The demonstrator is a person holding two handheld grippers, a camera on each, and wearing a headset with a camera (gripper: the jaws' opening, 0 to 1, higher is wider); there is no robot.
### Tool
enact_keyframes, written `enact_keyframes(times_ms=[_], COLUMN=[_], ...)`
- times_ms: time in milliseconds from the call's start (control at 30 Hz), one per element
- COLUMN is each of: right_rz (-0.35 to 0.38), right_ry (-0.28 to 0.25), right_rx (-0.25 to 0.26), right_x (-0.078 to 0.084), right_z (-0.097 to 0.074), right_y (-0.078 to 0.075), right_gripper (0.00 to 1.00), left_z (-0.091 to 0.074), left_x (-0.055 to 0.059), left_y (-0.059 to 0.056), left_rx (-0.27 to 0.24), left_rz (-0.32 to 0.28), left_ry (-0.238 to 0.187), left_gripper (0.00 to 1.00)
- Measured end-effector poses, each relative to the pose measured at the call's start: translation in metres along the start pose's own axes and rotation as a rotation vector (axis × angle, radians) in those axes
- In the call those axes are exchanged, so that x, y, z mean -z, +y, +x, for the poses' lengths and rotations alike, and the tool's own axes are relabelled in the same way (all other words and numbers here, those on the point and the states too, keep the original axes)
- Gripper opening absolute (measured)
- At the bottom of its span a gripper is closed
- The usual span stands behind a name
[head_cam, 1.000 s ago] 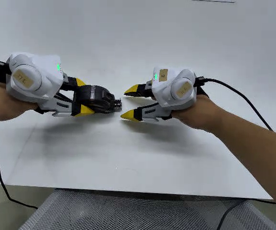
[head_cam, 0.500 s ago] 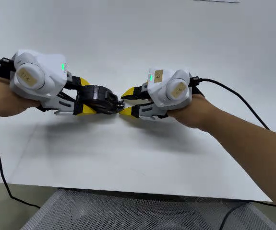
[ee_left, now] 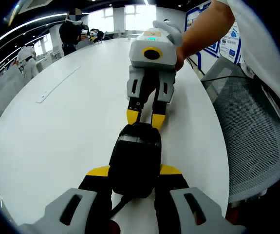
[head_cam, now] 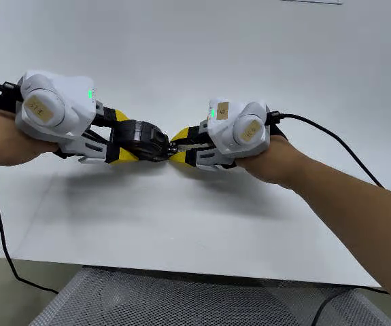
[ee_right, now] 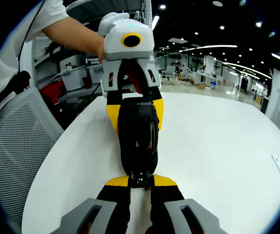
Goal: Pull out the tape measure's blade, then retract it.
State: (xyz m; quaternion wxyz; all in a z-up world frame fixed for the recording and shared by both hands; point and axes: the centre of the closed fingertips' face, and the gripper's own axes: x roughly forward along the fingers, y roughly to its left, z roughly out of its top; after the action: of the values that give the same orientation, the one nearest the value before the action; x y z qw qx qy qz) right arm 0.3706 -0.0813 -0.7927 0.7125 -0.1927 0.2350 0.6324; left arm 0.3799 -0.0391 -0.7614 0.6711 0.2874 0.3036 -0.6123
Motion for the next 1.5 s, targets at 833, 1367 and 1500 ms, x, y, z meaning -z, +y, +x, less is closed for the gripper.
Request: enact_keyframes(times_ms=[833, 1367, 1500], right_rz=[-0.031, -0.015, -0.016], right_ry=[0.011, 0.015, 0.022], right_rx=[0.009, 0.023, 0.029], right_x=[0.0, 0.009, 0.011], right_z=[-0.003, -0.02, -0.026], right_y=[0.003, 0.004, 0.004], right_gripper=[0.09, 0.09, 0.09], left_z=[0.0, 0.0, 0.0], left_x=[0.0, 0.0, 0.0], left_y=[0.0, 0.0, 0.0], left_rx=[0.005, 0.007, 0.009], left_rz=[0.012, 0.006, 0.001], left_ry=[-0.003, -0.01, -0.014], left_gripper=[0.27, 0.27, 0.27])
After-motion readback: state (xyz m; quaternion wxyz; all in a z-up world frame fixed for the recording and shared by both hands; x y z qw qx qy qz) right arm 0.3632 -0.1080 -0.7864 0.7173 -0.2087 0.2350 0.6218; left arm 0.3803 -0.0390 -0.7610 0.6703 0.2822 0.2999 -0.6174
